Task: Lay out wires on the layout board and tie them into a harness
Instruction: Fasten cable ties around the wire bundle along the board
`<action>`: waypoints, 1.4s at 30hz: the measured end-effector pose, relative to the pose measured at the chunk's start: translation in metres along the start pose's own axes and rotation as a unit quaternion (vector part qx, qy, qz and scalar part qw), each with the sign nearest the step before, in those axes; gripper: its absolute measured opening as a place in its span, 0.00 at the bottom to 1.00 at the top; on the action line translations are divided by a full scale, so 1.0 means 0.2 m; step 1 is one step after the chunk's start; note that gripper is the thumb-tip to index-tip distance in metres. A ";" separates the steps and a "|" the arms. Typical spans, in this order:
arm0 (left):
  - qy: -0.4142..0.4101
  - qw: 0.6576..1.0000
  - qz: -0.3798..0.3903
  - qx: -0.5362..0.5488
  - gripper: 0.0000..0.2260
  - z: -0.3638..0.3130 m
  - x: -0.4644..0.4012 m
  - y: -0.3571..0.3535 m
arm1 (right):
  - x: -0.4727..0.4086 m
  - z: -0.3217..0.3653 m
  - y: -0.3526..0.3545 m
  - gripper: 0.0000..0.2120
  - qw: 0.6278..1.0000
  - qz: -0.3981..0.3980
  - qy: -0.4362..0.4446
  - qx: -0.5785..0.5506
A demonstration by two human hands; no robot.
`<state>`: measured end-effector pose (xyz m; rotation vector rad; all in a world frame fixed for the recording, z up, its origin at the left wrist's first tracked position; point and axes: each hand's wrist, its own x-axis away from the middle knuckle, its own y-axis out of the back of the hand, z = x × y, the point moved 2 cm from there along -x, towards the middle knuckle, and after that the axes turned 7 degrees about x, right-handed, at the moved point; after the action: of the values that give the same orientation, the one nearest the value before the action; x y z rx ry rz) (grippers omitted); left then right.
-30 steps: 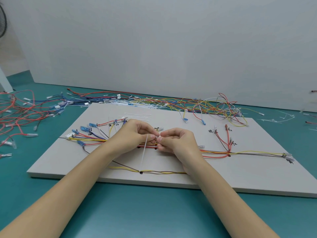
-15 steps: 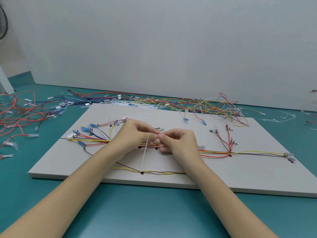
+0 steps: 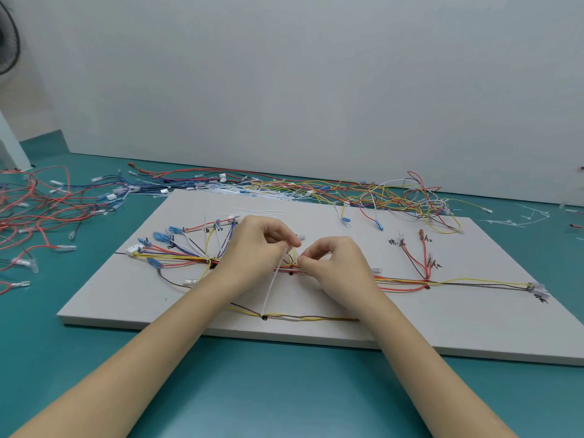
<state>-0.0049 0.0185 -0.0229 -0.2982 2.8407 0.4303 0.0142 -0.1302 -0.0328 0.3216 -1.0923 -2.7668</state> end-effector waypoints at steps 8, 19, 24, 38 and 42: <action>-0.022 0.998 -0.014 0.053 0.07 -0.02 0.01 -0.03 | 0.01 0.00 0.01 0.03 0.999 0.016 0.014 -0.039; 0.025 0.997 0.057 -0.048 0.03 0.04 0.03 0.01 | -0.01 0.00 0.01 0.06 0.992 0.020 0.037 -0.119; -0.022 0.993 0.071 -0.093 0.05 0.04 0.04 0.00 | -0.01 0.01 -0.01 0.06 0.994 0.003 0.062 -0.091; -0.120 0.966 0.076 -0.216 0.03 0.02 0.05 -0.06 | 0.01 0.02 0.02 0.08 0.974 0.022 0.039 -0.224; -0.120 0.965 0.072 -0.223 0.03 0.02 0.05 -0.05 | 0.02 0.01 0.02 0.08 0.966 0.038 0.005 -0.254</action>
<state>-0.0104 0.0082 -0.0328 -0.1077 2.5105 1.0635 0.0099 -0.1333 -0.0285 0.2172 -0.3504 -2.8384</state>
